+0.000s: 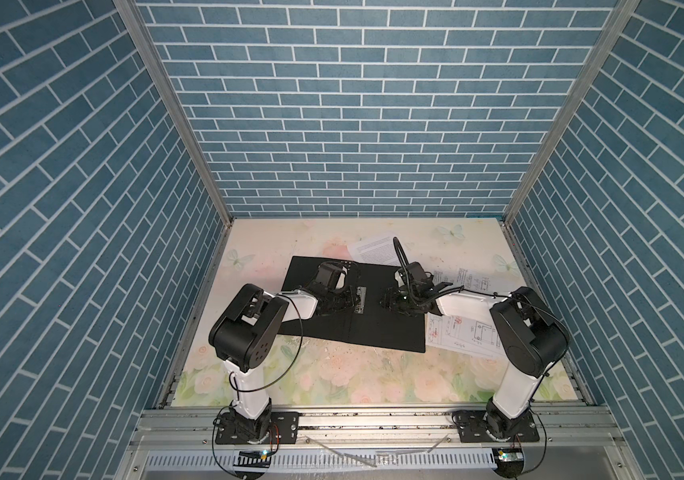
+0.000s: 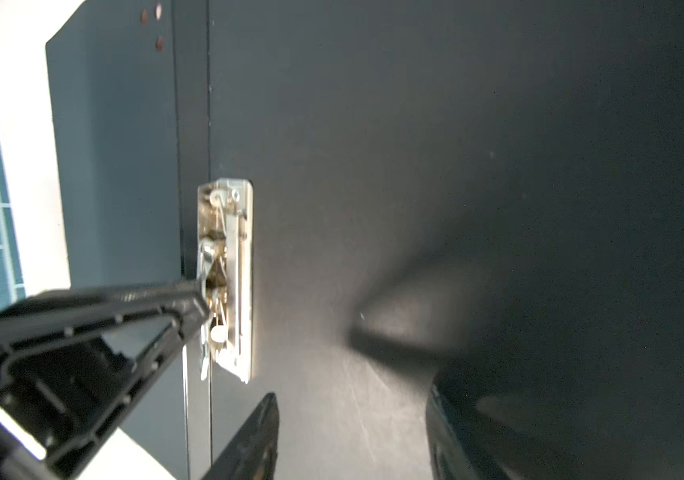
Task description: Put the files into the folder
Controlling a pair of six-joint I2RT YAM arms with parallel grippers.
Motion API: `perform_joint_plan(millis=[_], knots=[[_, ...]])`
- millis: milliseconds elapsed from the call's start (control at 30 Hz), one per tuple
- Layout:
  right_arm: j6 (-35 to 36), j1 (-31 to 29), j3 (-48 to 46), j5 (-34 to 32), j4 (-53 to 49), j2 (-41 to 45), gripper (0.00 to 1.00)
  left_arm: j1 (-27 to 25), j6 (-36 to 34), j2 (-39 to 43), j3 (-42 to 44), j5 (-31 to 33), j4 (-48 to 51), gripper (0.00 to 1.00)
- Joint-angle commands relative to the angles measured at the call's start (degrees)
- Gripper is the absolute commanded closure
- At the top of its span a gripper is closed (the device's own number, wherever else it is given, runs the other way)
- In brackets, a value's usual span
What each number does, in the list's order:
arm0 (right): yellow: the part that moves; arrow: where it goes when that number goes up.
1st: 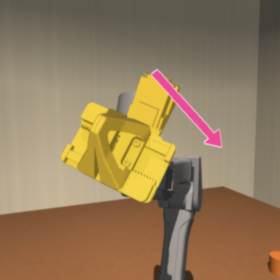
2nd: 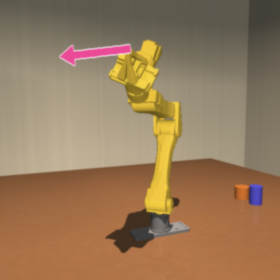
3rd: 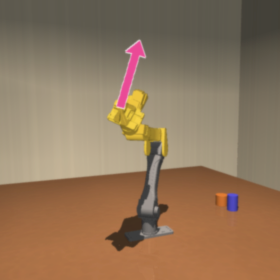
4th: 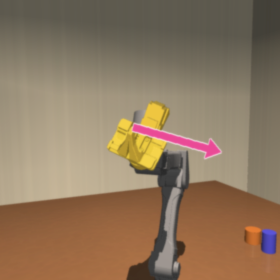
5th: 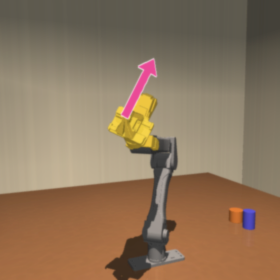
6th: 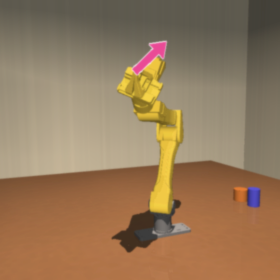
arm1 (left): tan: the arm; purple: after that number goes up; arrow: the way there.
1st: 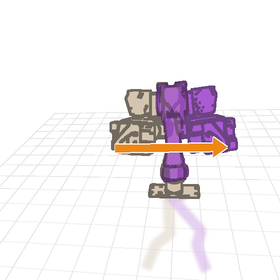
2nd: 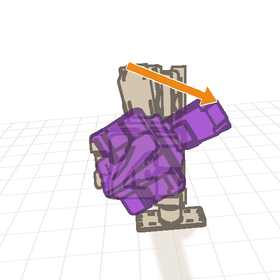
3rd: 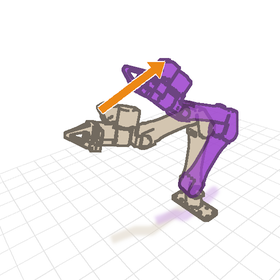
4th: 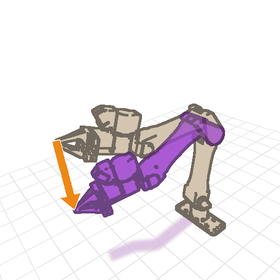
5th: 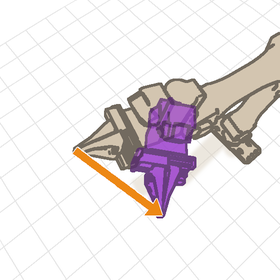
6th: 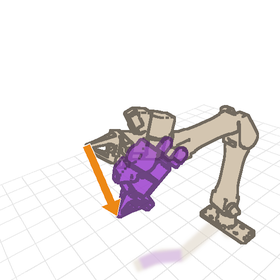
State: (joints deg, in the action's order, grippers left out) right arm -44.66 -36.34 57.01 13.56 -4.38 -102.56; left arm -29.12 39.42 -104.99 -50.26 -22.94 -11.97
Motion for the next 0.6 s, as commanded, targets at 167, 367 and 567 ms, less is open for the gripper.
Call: perform_joint_plan(millis=[167, 367, 567], knots=[[3.6, 1.5, 6.2, -0.3, -2.6, -4.9, 0.43, -4.0, 7.1, 4.5, 5.6, 2.9, -2.2, 0.76], [4.7, 2.0, 8.1, 0.4, -3.5, -6.4, 0.42, -3.0, 3.6, 7.4, 3.6, 3.7, 2.8, 0.73], [2.1, 2.0, 6.9, -0.2, -2.5, -4.1, 0.44, 1.2, -9.0, 1.2, -12.2, 0.7, 18.2, 0.73]])
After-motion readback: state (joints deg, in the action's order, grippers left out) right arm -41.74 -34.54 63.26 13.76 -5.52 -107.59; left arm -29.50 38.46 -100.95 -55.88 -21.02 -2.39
